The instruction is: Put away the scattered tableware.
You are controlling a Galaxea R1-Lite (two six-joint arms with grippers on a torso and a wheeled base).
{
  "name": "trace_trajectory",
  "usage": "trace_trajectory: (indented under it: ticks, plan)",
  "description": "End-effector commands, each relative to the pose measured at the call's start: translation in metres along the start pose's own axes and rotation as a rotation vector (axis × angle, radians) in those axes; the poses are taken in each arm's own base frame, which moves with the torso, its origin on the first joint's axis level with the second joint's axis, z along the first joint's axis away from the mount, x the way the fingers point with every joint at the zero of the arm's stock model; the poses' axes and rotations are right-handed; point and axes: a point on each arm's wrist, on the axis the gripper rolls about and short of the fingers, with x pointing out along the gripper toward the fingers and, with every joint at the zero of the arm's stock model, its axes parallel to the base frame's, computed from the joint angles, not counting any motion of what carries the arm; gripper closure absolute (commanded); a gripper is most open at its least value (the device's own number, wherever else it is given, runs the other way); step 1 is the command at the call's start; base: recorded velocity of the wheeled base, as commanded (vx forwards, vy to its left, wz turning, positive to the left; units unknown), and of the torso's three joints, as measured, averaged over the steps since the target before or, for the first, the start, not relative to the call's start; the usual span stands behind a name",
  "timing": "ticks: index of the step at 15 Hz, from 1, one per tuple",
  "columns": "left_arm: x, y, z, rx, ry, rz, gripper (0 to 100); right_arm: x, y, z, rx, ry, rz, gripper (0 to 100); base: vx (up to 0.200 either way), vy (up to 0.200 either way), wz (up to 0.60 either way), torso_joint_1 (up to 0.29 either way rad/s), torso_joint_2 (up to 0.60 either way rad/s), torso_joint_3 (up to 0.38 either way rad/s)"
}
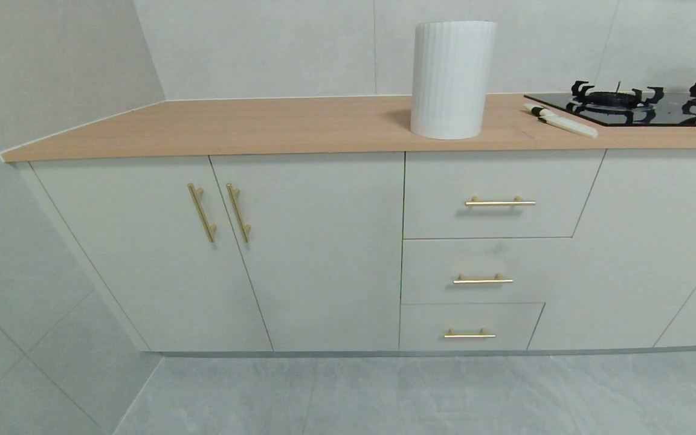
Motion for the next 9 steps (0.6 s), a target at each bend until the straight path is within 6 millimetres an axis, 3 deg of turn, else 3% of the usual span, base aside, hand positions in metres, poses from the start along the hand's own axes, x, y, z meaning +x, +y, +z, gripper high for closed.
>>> trace_trajectory:
  ticks: [1, 9]
  plan:
    - [0.0001, 0.0000, -0.0001, -0.002, 0.002, 0.000, 0, 0.0002, 0.0000, 0.0000, 0.000, 0.003, 0.001, 0, 0.200, 0.000, 0.00, -0.007, -0.01, 0.007]
    - [0.0001, 0.0000, -0.0001, -0.002, 0.002, 0.000, 0, 0.0002, 0.0000, -0.0001, 0.000, 0.004, 0.001, 0, 0.200, 0.000, 0.00, 0.003, 0.00, 0.003]
